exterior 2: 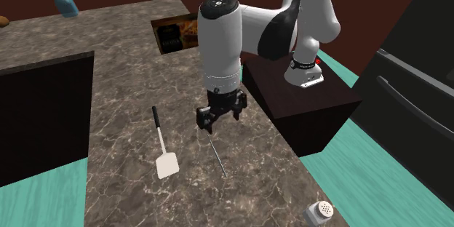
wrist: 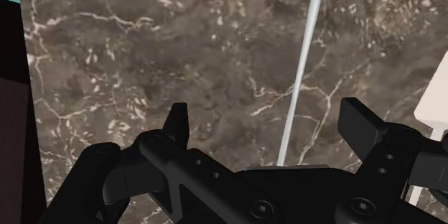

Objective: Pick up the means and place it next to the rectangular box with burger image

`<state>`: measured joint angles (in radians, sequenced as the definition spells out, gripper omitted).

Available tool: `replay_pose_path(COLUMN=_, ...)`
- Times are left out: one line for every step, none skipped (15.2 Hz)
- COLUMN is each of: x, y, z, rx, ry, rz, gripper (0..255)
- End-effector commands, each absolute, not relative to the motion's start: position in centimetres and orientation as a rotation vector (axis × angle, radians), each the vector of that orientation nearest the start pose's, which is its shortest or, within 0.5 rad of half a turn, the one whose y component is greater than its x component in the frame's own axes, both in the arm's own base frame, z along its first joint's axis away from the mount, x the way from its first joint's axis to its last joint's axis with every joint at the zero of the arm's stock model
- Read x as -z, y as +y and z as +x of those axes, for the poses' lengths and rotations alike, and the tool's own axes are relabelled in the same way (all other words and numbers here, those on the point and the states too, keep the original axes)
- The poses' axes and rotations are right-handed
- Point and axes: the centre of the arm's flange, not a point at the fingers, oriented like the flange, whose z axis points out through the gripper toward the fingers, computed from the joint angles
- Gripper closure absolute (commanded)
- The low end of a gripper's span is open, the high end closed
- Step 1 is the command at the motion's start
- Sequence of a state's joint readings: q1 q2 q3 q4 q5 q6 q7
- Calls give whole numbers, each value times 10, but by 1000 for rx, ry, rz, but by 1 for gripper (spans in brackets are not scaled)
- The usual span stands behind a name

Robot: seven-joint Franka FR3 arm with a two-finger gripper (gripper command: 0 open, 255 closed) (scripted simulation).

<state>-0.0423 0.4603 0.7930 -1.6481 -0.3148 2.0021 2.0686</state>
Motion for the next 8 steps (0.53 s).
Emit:
replay_pose_path(x=-399, y=397, z=557, rx=-49, ry=1912, rz=-2443, gripper=0)
replay_pose_path(x=-393, y=401, z=569, rx=-55, ry=1958, rz=-2408, gripper=0)
replay_pose_path(x=-388, y=403, z=578, rx=-59, ry=1993, rz=-2382, gripper=0)
replay_pose_path(x=-383, y=403, z=578, rx=-59, ry=1993, rz=-2382, gripper=0)
replay_pose_path(x=-377, y=404, z=578, rx=-59, ry=1993, rz=-2382, gripper=0)
replay_pose_path(x=-372, y=404, z=578, rx=-59, ry=1993, rz=-2382, gripper=0)
replay_pose_path(x=-367, y=404, z=577, rx=-59, ry=1993, rz=-2382, gripper=0)
replay_pose_path(x=-362, y=404, z=577, rx=-59, ry=1993, rz=-2382, gripper=0)
